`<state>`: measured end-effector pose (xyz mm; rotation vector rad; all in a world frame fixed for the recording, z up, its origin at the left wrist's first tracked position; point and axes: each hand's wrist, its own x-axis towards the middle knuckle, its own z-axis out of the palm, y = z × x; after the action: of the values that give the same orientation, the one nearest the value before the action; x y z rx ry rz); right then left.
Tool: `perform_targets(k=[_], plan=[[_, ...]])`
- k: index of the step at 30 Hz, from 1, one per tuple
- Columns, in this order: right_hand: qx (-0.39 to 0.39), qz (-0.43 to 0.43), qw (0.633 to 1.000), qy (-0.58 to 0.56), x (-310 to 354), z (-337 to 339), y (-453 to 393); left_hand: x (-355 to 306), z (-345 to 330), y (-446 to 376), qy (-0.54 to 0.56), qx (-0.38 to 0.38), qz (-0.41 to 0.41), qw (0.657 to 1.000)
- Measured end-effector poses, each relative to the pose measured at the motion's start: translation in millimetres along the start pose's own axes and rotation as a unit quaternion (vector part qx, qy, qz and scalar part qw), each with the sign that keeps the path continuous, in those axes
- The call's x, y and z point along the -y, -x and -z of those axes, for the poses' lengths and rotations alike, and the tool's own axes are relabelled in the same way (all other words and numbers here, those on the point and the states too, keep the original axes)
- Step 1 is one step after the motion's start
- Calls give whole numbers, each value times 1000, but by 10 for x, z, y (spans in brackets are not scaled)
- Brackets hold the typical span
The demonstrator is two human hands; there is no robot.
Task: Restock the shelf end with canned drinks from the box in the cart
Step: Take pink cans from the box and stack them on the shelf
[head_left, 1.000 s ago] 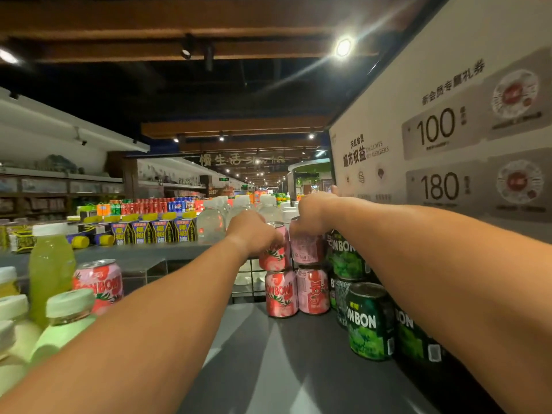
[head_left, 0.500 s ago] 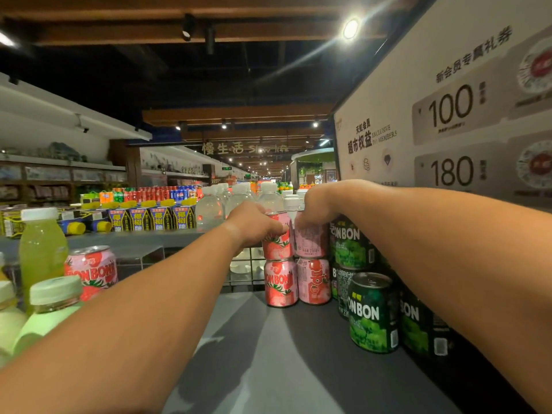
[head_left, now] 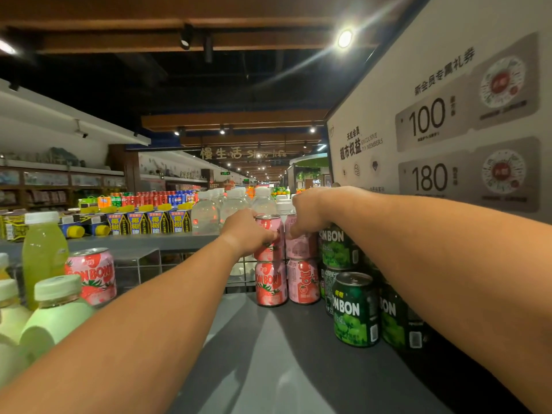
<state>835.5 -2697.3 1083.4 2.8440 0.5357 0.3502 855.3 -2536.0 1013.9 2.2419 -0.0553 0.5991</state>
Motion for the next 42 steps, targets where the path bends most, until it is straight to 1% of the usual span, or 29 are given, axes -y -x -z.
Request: perform_targets(k=[4,9,11,15,17,19,22,26,28,30,34,38,42], plan=[[-15,8,1000,15,35,19,109,62,-17,41,32,6,20,999],[-68,-2,998,-6,84,25,229,49,-11,174,-40,29,23,999],[-86,4,996,-8,112,22,293,38,-8,217,-68,20,24,997],[-121,17,992,-13,138,23,438,-20,29,355,-69,15,32,997],[-139,17,990,-24,171,12,537,-30,75,486,-94,6,26,995],[-142,24,989,-33,254,-19,691,-33,182,673,-119,8,34,992],[-148,43,988,-23,439,-94,998,-77,474,1016,-184,8,34,982],[-130,54,989,-42,689,-210,1457,-200,942,1610,-268,-15,-20,963],[-117,48,990,-65,905,-260,1728,-213,1192,2042,-295,-20,-52,954],[-129,51,987,-77,1198,-290,1982,-168,1419,2502,-328,-31,-69,942],[-141,89,978,-126,2026,-339,2513,129,1850,3487,-332,-34,-69,940],[-148,143,967,-151,2945,-377,3042,519,2270,4464,-347,-16,-19,938],[-135,210,948,-199,3696,-465,3530,989,2659,5375,-383,-18,77,920]])
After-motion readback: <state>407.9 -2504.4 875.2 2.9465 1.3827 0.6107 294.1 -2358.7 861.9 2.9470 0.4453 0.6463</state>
